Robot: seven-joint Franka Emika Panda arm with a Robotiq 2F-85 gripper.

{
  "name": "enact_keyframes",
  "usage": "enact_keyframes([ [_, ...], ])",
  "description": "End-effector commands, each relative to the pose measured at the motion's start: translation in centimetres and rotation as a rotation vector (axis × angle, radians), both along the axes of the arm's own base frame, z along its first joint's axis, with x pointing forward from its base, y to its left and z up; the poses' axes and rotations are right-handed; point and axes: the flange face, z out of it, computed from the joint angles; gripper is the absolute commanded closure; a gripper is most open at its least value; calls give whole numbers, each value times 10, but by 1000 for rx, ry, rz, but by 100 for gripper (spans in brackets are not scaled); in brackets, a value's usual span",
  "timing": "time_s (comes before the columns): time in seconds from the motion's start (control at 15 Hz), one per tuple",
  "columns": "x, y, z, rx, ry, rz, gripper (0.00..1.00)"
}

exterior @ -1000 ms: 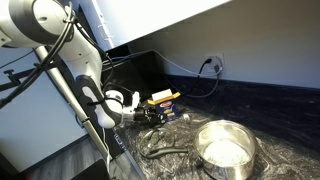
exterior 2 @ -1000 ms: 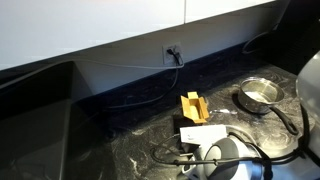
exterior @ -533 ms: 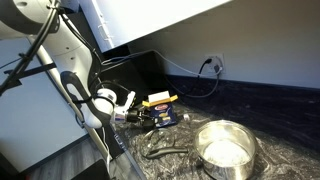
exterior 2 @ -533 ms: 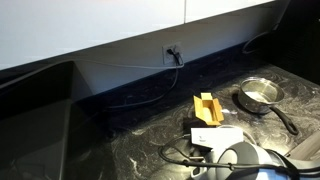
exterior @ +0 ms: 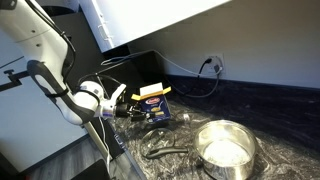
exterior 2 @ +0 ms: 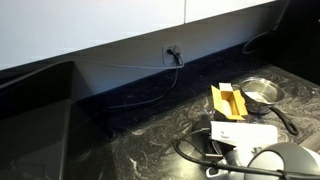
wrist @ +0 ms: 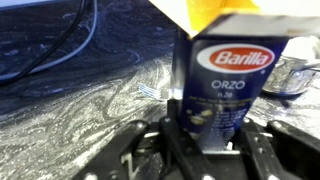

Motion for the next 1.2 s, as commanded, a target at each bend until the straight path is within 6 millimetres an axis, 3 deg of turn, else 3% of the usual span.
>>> enact_keyframes([
  [0.0,-12,-27,40,-17,-31,-44,82],
  [0.4,-15,-83,64,-4,-24,-144,82],
  [0.73,-6,-130,64,86,37,-220,82],
  [1.13,-1,-157,58,269,91,-307,82],
])
